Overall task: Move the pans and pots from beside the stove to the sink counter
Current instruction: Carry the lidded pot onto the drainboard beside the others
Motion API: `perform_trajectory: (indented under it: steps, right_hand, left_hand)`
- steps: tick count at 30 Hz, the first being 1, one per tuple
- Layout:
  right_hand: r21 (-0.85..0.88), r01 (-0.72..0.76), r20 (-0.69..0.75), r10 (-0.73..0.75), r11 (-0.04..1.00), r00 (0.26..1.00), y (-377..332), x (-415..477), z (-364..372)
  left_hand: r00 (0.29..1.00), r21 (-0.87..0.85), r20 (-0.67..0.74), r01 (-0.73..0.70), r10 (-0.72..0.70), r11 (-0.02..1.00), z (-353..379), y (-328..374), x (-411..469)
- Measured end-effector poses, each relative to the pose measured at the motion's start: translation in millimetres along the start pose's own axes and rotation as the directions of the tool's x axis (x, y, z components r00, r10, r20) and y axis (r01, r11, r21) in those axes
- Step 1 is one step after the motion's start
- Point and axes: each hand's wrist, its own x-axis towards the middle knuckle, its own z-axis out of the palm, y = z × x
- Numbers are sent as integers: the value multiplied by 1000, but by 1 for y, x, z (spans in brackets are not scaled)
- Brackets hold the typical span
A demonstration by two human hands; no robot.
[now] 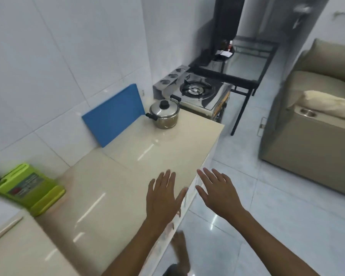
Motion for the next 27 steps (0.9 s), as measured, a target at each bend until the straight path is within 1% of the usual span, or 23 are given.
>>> perform_trajectory:
  steps: [3,6,11,14,16,17,18,19,21,23,24,27]
  right_hand:
    - [42,-2,-5,2,999,1000,13,78,0]
    - [38,24,-25,-23,999,999,24,148,-5]
    - [66,55,-25,-54,996,998,46,255,-4]
    - [90,84,-9,-84,992,996,54,318,1]
    - [103,122,-29,-119,987,992,62,356,5]
    - [111,136,-37,-133,984,990,66,377,7]
    - [122,148,-45,-143,981,989,72,398,10]
    - [135,153,-43,-149,979,988,78,419,13]
    - [152,155,-29,-153,976,988,93,459,21]
    - [175,170,13,-175,970,985,109,502,27]
    - [200,167,63,-182,965,981,118,523,31]
    - [289,94,205,-158,953,966,142,578,46]
  left_hand:
    - [997,-20,3,74,-74,997,10,-14,75]
    - [991,-42,2,130,-130,991,10,-27,140]
    - [964,-124,-17,260,-264,958,13,-52,222]
    - [938,-168,23,345,-346,923,21,-67,263]
    - [903,-250,59,426,-425,869,26,-74,287]
    - [869,-317,101,490,-485,812,31,-79,300]
    - [820,-391,157,564,-551,728,37,-84,313]
    - [760,-464,215,632,-613,620,43,-89,327]
    - [653,-573,301,706,-695,415,55,-99,354]
    - [555,-645,334,724,-762,244,68,-107,381]
    - [499,-671,350,724,-793,159,74,-109,393]
    - [328,-728,432,677,-840,-111,89,-107,421]
